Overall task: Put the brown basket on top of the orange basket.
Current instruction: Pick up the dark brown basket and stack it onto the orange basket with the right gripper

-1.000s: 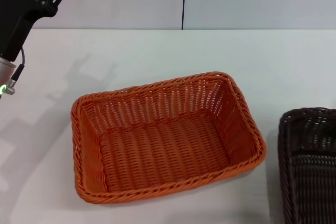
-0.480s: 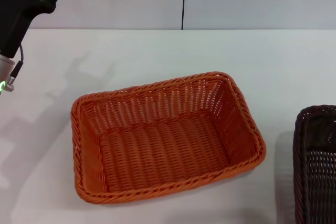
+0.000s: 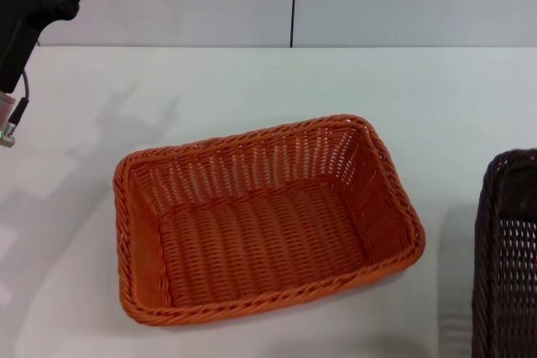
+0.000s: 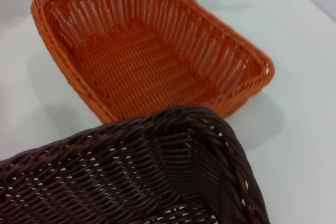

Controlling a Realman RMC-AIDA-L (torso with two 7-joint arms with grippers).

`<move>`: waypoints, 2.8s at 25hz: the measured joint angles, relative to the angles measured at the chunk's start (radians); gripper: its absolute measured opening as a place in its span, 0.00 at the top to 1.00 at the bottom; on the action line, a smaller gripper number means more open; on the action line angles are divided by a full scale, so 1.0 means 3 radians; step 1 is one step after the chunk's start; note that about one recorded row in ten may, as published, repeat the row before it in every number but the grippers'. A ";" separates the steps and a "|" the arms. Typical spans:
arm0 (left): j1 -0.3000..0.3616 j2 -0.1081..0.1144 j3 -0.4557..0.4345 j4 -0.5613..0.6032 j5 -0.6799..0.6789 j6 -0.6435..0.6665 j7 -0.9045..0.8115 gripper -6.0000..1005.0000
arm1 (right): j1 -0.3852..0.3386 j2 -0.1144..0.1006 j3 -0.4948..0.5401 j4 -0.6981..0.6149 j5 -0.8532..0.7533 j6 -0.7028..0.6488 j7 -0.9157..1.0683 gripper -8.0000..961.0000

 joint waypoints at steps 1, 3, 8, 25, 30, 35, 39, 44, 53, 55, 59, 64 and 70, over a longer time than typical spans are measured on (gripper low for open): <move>0.0005 0.0000 -0.0009 -0.0002 0.0000 0.0003 -0.0005 0.19 | 0.0000 -0.0003 0.0019 -0.0024 0.0027 -0.0030 0.0000 0.80; 0.0010 0.0001 -0.0014 -0.0003 0.0000 0.0005 -0.0007 0.19 | 0.0001 -0.0014 0.0042 -0.0079 0.0109 -0.0090 0.0001 0.81; 0.0013 0.0001 -0.0014 -0.0004 -0.0001 0.0005 -0.0001 0.19 | 0.0002 -0.0021 0.0051 -0.0182 0.0288 -0.0181 0.0006 0.82; 0.0018 0.0001 -0.0066 -0.0005 -0.0041 -0.0020 0.0013 0.19 | 0.0032 -0.0037 0.0138 -0.0409 0.0966 -0.0502 0.0039 0.82; 0.0028 0.0001 -0.0069 -0.0006 -0.0066 -0.0066 0.0018 0.19 | 0.0067 -0.0069 0.0200 -0.0353 0.1088 -0.0562 0.0047 0.82; 0.0024 0.0006 -0.0069 -0.0006 -0.0085 -0.0111 0.0020 0.19 | 0.0091 -0.0103 0.0244 -0.0173 0.1308 -0.0562 0.0092 0.82; 0.0015 0.0010 -0.0074 -0.0003 -0.0085 -0.0116 0.0021 0.19 | 0.0080 -0.0176 0.0234 0.0087 0.1738 -0.0572 0.0149 0.82; -0.0014 0.0017 -0.0098 0.0005 -0.0085 -0.0201 0.0024 0.19 | 0.0065 -0.0161 0.0235 0.0255 0.2035 -0.0536 0.0191 0.82; -0.0107 0.0017 -0.0081 0.0016 -0.0060 -0.0363 0.0093 0.19 | 0.0083 0.0202 0.0234 0.0309 0.2290 -0.0267 0.0129 0.82; -0.0130 0.0017 -0.0072 0.0008 -0.0057 -0.0375 0.0149 0.19 | 0.0064 0.0274 0.0224 0.0324 0.2392 -0.0201 0.0090 0.82; -0.0157 0.0017 -0.0060 -0.0001 -0.0052 -0.0440 0.0192 0.19 | 0.0037 0.0404 0.0234 0.0412 0.2509 -0.0090 0.0009 0.82; -0.0171 0.0017 -0.0039 0.0004 -0.0050 -0.0499 0.0198 0.19 | -0.0084 0.0570 0.0232 0.0650 0.2825 0.0109 -0.0177 0.82; -0.0185 0.0016 -0.0038 0.0010 -0.0050 -0.0566 0.0199 0.19 | -0.0326 0.0701 0.0083 0.1031 0.3268 0.0271 -0.0649 0.82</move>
